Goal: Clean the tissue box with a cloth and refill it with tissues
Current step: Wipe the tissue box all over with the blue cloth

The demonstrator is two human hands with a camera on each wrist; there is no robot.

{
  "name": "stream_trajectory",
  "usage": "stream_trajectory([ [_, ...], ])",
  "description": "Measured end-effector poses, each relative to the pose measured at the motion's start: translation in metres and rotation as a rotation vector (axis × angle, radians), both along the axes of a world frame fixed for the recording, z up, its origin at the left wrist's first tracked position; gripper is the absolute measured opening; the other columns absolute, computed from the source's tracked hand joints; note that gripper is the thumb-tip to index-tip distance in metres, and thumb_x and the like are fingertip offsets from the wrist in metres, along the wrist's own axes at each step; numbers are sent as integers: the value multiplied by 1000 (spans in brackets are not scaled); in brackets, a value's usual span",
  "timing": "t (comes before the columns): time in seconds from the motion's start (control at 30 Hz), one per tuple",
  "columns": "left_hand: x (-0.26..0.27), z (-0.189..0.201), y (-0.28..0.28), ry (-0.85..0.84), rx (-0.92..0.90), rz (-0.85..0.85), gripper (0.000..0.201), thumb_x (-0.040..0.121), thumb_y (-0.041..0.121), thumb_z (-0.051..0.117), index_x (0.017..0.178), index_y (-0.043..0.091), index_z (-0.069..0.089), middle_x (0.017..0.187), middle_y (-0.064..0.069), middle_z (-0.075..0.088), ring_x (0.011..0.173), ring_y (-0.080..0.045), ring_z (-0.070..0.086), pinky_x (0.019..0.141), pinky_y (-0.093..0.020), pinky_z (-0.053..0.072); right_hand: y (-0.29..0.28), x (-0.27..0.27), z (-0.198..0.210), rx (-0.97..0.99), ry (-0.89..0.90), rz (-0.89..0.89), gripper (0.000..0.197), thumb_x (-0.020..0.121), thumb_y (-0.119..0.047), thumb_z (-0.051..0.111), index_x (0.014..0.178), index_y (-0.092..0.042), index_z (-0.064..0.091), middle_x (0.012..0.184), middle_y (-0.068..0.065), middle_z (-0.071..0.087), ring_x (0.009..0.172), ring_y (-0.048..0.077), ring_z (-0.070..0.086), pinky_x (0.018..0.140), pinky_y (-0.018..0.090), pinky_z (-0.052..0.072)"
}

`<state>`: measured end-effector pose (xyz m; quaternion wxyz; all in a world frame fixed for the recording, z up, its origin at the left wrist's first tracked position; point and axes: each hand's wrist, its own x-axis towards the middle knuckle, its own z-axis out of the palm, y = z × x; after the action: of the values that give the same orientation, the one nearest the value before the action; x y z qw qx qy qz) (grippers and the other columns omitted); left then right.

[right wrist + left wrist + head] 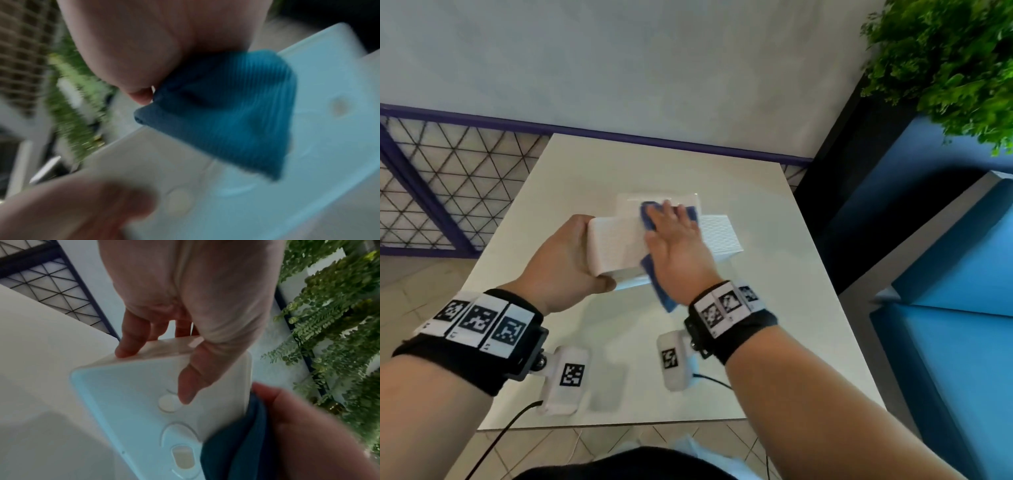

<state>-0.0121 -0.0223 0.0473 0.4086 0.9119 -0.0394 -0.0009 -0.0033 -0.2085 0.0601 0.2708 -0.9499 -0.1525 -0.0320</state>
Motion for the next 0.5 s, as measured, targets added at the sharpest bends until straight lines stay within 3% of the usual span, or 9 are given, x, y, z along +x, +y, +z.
stream_trajectory([
  [0.1,-2,-1,1,8,3,6,80,57,5,87,121,19,42,105,0,56,98,-20,53,65,-27,40,-4,-8,-3,150,-2,27,39,99,-23,40,137,-16,43,157,1,26,146,19,17,120,34,16],
  [0.2,-5,-2,5,-7,8,11,79,56,6,86,121,18,43,106,1,56,97,-20,52,68,-28,37,-52,15,-12,246,27,-197,35,101,-25,40,133,-17,50,154,0,33,138,21,37,110,24,26],
  [0.27,-5,-3,5,-12,5,4,79,55,6,86,121,18,43,108,0,57,98,-21,53,72,-32,39,-76,33,-24,226,129,-399,39,102,-31,33,139,-21,44,153,8,34,133,29,44,106,30,33],
  [0.33,-3,-3,2,-12,7,4,79,55,7,86,120,18,43,109,-1,58,100,-22,53,74,-34,40,-70,39,-30,113,174,-463,44,102,-31,25,142,-17,37,151,12,34,133,33,41,105,37,34],
  [0.43,2,-3,-5,-15,30,24,77,55,7,86,120,16,44,107,-1,55,95,-22,52,70,-32,37,-24,21,-26,89,47,-257,49,97,-29,29,138,-5,39,147,15,37,133,35,36,110,42,31],
  [0.5,3,-2,-10,-10,30,23,72,56,7,85,114,17,45,100,0,57,89,-22,55,62,-30,37,7,-2,-17,195,47,-145,45,97,-29,38,139,-12,37,147,9,38,130,32,41,105,41,36],
])
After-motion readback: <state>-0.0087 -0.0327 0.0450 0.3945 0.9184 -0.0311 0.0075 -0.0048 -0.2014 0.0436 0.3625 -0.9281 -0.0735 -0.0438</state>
